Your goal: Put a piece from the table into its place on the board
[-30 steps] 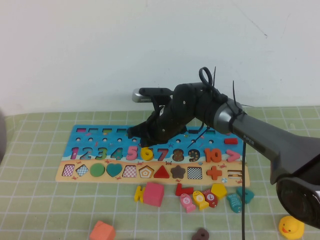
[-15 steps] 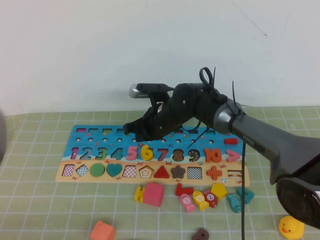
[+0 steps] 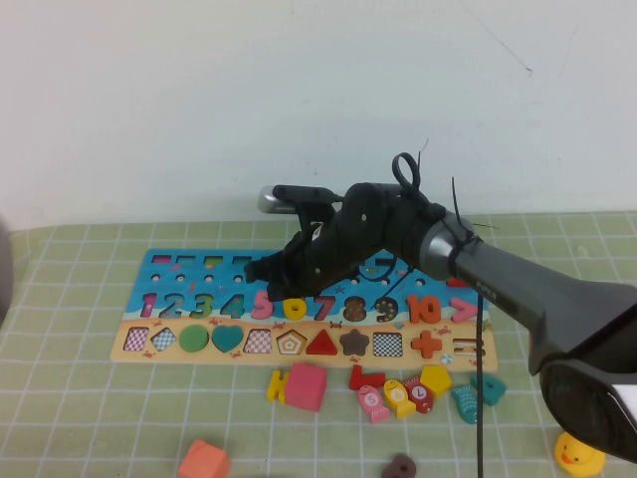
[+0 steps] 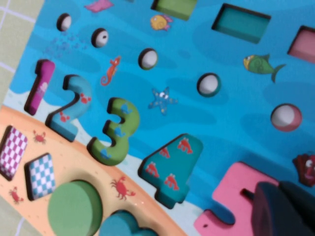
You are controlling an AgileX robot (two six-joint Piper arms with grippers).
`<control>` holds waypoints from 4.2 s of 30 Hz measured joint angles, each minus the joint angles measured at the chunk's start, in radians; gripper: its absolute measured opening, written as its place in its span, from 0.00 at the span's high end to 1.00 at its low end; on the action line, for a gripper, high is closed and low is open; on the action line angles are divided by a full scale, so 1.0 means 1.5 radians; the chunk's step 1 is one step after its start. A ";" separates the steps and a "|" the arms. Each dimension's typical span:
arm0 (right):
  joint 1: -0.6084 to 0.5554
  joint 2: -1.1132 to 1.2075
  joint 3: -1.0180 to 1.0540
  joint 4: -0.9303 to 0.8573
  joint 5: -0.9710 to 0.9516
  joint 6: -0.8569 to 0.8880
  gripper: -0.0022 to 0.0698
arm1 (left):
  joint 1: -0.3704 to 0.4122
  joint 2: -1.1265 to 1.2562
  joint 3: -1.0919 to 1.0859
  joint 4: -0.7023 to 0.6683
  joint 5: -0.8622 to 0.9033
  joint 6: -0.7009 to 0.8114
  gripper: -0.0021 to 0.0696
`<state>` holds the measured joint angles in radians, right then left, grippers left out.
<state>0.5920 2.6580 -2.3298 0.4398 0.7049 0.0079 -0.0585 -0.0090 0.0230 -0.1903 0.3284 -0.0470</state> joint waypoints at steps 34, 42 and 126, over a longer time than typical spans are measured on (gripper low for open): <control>-0.022 -0.085 -0.005 -0.038 0.088 -0.038 0.97 | 0.000 0.000 0.000 0.000 0.000 0.000 0.97; -0.022 -0.243 -0.005 -0.057 0.235 -0.208 0.97 | 0.000 0.000 0.000 0.000 0.000 0.000 0.97; -0.484 -1.763 1.572 -0.301 -0.427 -0.124 0.97 | 0.000 0.000 0.000 0.000 0.000 -0.001 0.97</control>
<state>-0.1338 0.0131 0.0282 -0.0122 0.0644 -0.1783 -0.0585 -0.0090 0.0230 -0.1903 0.3284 -0.0485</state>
